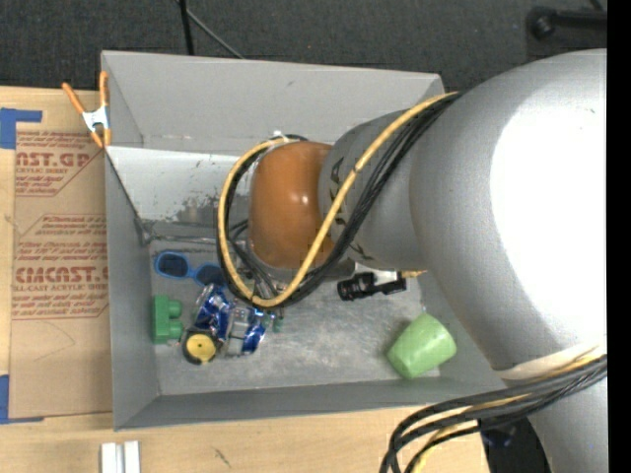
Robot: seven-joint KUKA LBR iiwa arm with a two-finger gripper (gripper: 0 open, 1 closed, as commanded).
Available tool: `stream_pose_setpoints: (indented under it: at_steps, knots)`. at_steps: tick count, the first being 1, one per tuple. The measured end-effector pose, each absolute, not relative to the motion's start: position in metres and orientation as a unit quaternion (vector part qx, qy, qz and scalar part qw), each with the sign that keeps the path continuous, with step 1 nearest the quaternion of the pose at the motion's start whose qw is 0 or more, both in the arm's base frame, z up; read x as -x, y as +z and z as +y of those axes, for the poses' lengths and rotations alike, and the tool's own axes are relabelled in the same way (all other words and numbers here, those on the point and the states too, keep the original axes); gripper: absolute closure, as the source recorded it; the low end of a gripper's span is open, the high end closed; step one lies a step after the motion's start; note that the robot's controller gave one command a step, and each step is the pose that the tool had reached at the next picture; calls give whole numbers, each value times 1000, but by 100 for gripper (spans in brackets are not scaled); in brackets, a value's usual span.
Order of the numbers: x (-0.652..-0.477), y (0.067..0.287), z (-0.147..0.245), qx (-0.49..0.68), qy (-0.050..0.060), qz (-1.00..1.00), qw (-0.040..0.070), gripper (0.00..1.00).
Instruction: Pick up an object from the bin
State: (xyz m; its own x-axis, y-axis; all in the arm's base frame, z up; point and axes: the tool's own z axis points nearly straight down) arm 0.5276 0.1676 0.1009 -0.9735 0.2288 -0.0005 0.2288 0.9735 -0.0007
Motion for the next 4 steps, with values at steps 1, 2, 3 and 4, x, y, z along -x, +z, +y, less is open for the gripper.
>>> stream_pose_setpoints:
  at_steps: [1,2,3,4]
  knots:
    - [-519,103,165,-196,0,981,-1,0]
    - [-500,69,175,-260,-1,966,-1,0]
    - [-513,69,165,-482,-1,876,-1,0]
    - [-514,70,165,-481,-1,877,0,100]
